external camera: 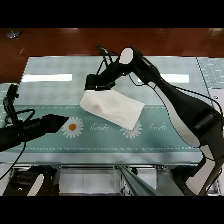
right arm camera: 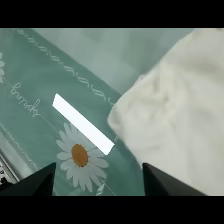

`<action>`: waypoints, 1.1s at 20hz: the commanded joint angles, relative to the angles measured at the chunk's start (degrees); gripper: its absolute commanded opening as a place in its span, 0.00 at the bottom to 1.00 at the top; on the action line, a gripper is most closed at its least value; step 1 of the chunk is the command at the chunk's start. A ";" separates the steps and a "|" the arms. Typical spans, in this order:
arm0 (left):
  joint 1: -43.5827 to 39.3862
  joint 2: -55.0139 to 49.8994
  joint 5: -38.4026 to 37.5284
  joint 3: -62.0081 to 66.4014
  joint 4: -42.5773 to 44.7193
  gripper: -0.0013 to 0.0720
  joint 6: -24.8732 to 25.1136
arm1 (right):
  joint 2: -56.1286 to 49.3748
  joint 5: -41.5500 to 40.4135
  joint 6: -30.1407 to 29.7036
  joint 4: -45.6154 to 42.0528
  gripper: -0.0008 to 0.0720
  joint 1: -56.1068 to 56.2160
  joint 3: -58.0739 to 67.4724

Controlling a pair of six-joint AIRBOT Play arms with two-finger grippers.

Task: Fold the shirts.

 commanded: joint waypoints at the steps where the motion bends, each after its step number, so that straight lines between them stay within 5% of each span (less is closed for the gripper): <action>1: 0.11 -1.90 0.39 -1.09 -0.72 0.05 1.07 | 0.96 8.79 -2.12 0.68 0.86 -5.33 2.60; 4: 0.11 -3.54 0.44 -1.11 -0.72 0.05 1.29 | 9.31 24.70 -2.01 -9.66 0.86 -16.02 2.16; 6: 0.11 -3.82 0.52 -1.11 -0.70 0.05 2.60 | 17.57 26.25 -2.38 -20.79 0.86 -21.07 -4.15; 8: 0.11 -3.82 0.50 -1.11 -0.68 0.05 2.82 | 28.17 15.80 -0.59 -23.39 0.86 -25.51 -20.37; 12: 0.11 -3.82 0.44 -1.11 -0.68 0.05 3.91 | 48.76 -19.47 19.58 -22.14 0.86 -27.96 -64.30; 13: 0.11 -3.82 0.66 -1.11 -0.68 0.05 4.07 | 51.12 -24.28 19.54 -17.09 0.86 -27.71 -71.60; 18: 0.11 -4.50 3.26 -1.11 -0.72 0.05 4.02 | 45.64 -20.83 -1.88 8.48 0.86 -27.63 -80.72; 22: 0.11 -5.97 3.23 -1.11 -0.72 0.05 4.04 | 35.71 -16.24 -12.31 20.52 0.86 -27.30 -77.61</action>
